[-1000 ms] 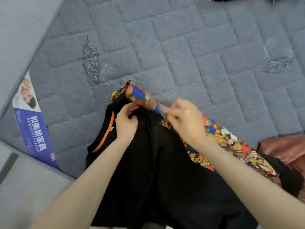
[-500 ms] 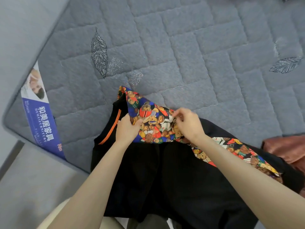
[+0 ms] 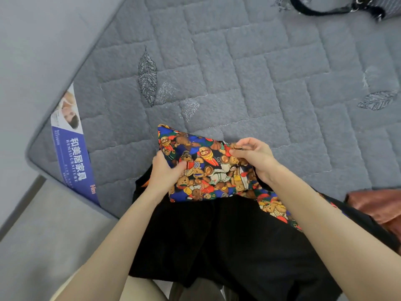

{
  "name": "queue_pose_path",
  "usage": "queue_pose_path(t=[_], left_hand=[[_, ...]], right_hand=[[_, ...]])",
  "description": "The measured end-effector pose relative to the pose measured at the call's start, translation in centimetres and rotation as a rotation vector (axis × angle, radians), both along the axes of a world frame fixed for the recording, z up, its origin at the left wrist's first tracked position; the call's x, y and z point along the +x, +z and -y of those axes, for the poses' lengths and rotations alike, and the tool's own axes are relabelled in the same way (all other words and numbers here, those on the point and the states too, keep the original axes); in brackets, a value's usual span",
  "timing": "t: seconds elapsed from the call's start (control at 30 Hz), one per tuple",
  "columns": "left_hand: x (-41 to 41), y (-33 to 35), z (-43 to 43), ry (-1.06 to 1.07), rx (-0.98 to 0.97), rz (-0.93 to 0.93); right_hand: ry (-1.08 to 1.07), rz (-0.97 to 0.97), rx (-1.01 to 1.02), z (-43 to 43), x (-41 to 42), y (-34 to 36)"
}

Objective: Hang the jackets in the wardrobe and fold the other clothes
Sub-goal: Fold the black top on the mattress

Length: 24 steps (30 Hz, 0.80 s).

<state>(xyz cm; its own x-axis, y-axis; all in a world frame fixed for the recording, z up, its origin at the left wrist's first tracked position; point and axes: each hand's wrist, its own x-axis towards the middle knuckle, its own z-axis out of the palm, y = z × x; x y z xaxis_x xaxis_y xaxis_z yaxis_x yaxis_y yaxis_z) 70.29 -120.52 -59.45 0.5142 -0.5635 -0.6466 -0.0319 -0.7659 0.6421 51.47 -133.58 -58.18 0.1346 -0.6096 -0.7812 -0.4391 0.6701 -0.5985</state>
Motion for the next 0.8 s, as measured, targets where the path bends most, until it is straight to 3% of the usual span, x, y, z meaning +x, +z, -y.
queue_pose_path(t=[0.1, 0.27, 0.4, 0.53, 0.67, 0.73, 0.8], left_hand=[[1.1, 1.9, 3.3, 0.147, -0.047, 0.001], [1.6, 6.0, 8.8, 0.281, -0.319, -0.123], [0.2, 9.4, 12.0, 0.139, -0.494, 0.109], [-1.7, 10.5, 10.7, 0.131, -0.605, 0.247], [-1.5, 6.6, 3.8, 0.003, -0.373, 0.256], [-0.8, 3.5, -0.9, -0.195, -0.069, 0.249], [-0.7, 1.1, -5.2, -0.399, 0.25, 0.108]], right_hand=[[-0.098, 0.169, -0.057, 0.6, 0.0, 2.8], [-0.348, 0.405, -0.143, 3.2, -0.8, 7.3], [-0.437, 0.455, -0.289, 5.0, -2.8, 10.1], [-0.252, 0.352, -0.387, 3.6, -5.1, 10.6], [0.242, 0.121, -0.191, -1.3, -6.8, 7.6], [0.472, 0.032, 0.024, -4.1, -7.2, 5.8], [0.503, -0.048, 0.203, -6.2, -7.1, 4.4]])
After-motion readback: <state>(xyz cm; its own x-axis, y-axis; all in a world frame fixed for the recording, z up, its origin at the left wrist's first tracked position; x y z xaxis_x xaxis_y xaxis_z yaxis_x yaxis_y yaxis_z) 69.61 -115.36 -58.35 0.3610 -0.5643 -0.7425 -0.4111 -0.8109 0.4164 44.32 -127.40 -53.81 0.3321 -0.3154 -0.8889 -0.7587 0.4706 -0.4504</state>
